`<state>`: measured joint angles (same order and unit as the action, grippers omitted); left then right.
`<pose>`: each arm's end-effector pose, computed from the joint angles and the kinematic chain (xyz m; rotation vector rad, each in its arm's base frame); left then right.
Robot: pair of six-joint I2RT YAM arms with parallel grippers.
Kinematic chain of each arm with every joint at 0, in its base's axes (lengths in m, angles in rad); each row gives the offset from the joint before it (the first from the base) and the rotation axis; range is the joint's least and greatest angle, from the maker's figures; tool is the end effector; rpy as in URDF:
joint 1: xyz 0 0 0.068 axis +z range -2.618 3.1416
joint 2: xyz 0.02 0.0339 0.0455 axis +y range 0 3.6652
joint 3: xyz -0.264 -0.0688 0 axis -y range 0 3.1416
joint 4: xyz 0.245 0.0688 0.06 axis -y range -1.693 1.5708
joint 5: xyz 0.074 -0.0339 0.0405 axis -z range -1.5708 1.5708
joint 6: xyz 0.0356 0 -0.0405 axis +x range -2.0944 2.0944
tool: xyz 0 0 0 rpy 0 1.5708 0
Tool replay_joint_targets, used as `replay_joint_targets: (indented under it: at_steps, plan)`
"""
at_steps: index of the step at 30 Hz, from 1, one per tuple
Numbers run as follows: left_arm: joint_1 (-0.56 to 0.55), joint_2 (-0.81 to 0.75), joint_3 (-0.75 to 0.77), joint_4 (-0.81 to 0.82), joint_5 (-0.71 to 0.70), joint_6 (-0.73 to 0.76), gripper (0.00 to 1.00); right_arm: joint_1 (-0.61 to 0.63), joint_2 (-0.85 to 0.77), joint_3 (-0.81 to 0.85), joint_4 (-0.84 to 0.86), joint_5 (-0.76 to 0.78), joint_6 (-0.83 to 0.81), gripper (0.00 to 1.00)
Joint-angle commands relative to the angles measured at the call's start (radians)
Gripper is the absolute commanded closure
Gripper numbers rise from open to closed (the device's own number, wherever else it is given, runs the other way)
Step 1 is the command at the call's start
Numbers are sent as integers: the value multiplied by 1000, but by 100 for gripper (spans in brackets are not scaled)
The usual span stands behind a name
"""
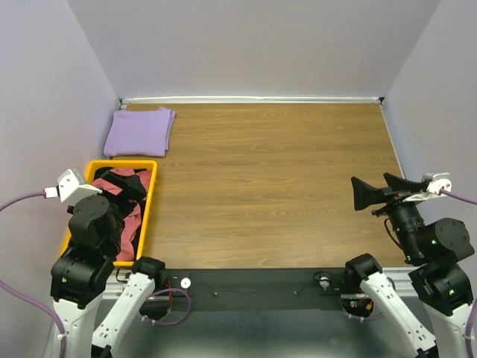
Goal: Fold and stack the t-shirts
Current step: Grab the tshirt from the pile
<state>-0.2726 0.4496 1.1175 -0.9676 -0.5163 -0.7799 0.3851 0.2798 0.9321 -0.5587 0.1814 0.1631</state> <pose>0.0411 0.0068 0.3961 -0.7929 1.6583 -0.2566 0.0331 0.0065 0.3930 -0.0170 1.4863 0.3102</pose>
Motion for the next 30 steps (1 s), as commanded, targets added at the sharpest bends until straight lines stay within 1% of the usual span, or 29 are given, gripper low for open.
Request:
replay_joint_targets:
  at_steps: [1, 4, 10, 12, 14, 18, 20, 21, 23, 24, 25, 26, 27, 28, 29, 30]
  plan:
    - [-4, 4, -8, 18, -27, -19, 2, 5, 12, 27, -12, -46, -16, 0]
    - [-5, 32, -7, 17, -25, -18, 2, 5, 22, 13, -9, -65, 6, 0]
    - [-5, 124, -47, 61, 59, 2, 2, 5, 67, -35, 14, -151, 95, 0]
    - [-5, 190, -61, 78, 93, 8, 2, 5, 70, -58, 31, -207, 96, 0]
    - [-4, 263, -84, 86, 102, 8, 2, 5, 65, -81, 42, -226, 98, 0]
    - [-2, 382, -140, 131, 96, 5, 2, 6, 47, -107, 54, -198, 107, 0]
    - [1, 447, -171, 173, 72, -4, 2, 9, 36, -118, 63, -207, 115, 0]
    - [9, 465, -182, 187, 37, -5, 2, 12, 32, -122, 66, -211, 121, 0]
    - [77, 513, -205, 240, 12, 19, 2, 17, 22, -142, 74, -221, 138, 0]
    - [120, 529, -223, 266, 33, 45, 2, 21, 22, -150, 77, -224, 144, 0]
    - [241, 543, -235, 300, 60, 104, 2, 27, 22, -157, 79, -227, 154, 0]
    - [304, 566, -246, 357, 90, 129, 2, 32, 24, -162, 82, -233, 156, 0]
    - [352, 578, -255, 374, 116, 140, 2, 38, 24, -164, 83, -234, 154, 0]
    - [424, 589, -254, 392, 110, 157, 2, 44, 24, -167, 86, -235, 154, 0]
    - [440, 609, -248, 398, 104, 165, 2, 47, 21, -167, 88, -227, 156, 0]
    - [455, 620, -239, 400, 69, 171, 1, 51, 22, -167, 88, -223, 156, 0]
